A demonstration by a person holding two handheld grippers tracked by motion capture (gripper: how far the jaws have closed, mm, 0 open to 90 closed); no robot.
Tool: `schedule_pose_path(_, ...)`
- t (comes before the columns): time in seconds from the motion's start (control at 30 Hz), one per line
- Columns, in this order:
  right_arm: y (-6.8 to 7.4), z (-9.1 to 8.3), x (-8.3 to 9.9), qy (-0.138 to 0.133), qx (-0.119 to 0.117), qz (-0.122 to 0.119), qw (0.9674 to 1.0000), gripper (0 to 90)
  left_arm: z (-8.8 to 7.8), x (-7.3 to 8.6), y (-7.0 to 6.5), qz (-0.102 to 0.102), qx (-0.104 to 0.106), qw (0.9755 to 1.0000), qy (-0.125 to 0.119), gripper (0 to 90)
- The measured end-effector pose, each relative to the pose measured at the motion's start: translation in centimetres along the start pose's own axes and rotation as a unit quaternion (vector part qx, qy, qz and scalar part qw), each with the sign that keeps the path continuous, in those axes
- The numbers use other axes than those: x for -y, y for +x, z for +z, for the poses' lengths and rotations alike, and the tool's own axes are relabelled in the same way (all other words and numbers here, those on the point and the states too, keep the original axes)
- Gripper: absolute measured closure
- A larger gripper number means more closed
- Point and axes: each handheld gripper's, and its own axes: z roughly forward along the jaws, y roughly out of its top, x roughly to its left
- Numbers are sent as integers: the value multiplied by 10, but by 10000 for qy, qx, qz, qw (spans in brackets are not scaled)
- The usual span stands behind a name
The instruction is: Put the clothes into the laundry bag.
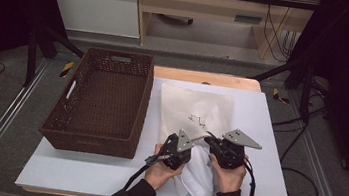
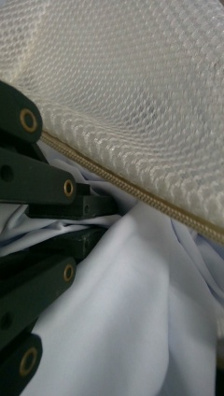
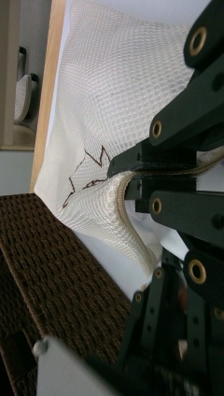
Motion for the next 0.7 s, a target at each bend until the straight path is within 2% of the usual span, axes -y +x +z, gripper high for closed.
schedule_pose_path(0.1,1,1,1,37,16,-26,10000,876,8,2,3,-100,-2,9999,-20,806)
schedule_pose_path(0.23,1,2,1,43,13,-23,10000,876,4,3,4,-94,24,9999,-62,767)
schedule_pose_path(0.27,1,2,1,41,2,-10,10000,876,0,2,4,-162,73,9998,-72,739)
schedule_pose_path(0.3,1,2,1,43,0,-4,10000,877,-6,2,5,-272,201,9994,-118,701)
schedule_pose_path(0.4,0,1,1,27,-1,12,10000,877,-26,0,3,-330,367,9984,-293,592)
schedule_pose_path(0.47,-1,1,1,26,13,17,10000,877,-38,-2,0,-284,347,9981,-412,560)
schedule_pose_path(0.53,-1,0,0,16,18,18,10000,877,-51,-3,-2,-230,423,9976,-500,518)
schedule_pose_path(0.7,-1,-1,1,25,33,1,10000,876,-79,-5,-2,-54,372,9982,-474,446)
